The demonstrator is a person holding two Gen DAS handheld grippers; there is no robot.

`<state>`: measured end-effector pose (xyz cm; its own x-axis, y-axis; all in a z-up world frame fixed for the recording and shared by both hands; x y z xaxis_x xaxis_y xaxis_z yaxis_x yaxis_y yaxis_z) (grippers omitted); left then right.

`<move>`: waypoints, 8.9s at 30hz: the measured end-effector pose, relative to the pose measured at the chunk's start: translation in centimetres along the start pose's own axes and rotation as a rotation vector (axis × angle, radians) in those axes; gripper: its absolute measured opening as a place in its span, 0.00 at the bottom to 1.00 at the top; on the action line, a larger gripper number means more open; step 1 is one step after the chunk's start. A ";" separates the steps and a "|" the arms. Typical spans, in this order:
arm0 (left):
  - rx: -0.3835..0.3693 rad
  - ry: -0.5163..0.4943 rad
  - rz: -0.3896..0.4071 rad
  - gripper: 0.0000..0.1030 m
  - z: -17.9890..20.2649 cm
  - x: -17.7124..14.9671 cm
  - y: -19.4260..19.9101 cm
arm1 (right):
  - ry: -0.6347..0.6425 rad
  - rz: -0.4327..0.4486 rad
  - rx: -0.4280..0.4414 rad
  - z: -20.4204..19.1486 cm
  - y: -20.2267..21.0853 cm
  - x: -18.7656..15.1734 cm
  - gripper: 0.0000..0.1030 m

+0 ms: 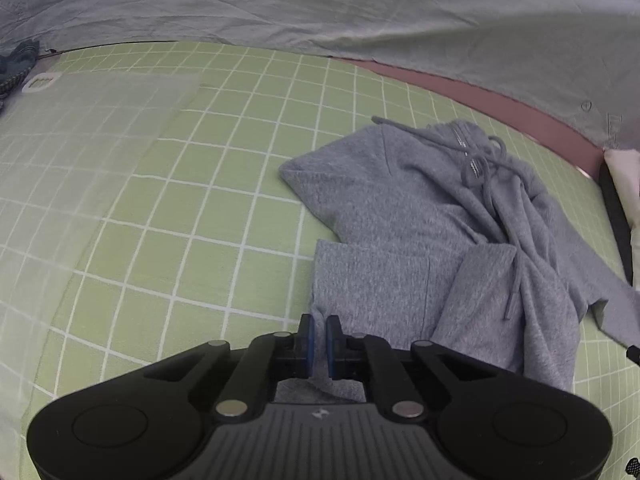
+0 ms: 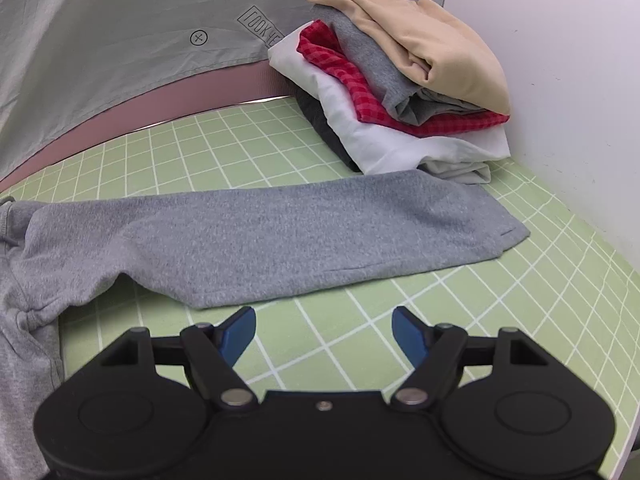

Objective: Fold clothes

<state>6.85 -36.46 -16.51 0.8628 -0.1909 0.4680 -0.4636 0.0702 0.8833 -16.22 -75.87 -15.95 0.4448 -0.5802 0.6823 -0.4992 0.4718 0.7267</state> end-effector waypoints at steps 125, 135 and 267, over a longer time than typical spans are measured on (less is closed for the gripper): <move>-0.106 0.052 0.089 0.02 2.0 1.6 7.5 | 0.122 -0.059 0.829 -13.9 5.6 1.9 0.17; 0.046 0.025 -0.161 0.02 -1.1 -12.1 6.3 | 0.178 -0.283 0.743 -10.5 8.4 -11.0 0.20; 0.428 0.578 0.089 0.53 -51.8 4.7 -2.9 | 0.147 -0.203 0.076 -29.6 14.1 -17.8 1.00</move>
<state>22.69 13.15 -15.47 0.7317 0.3544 0.5823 -0.4730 -0.3511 0.8081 -9.14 -39.26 -15.48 0.6424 -0.5523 0.5313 -0.4406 0.3011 0.8457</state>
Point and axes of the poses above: each gripper's, at about its wrist camera, not at the fingertips, and y roughly against the way its jaws point, z to its right, x to its top, the point moved 5 cm from there along -y, roughly the way its jaws point, and after that the axes turned 14 degrees about x, right-handed, at the moved point
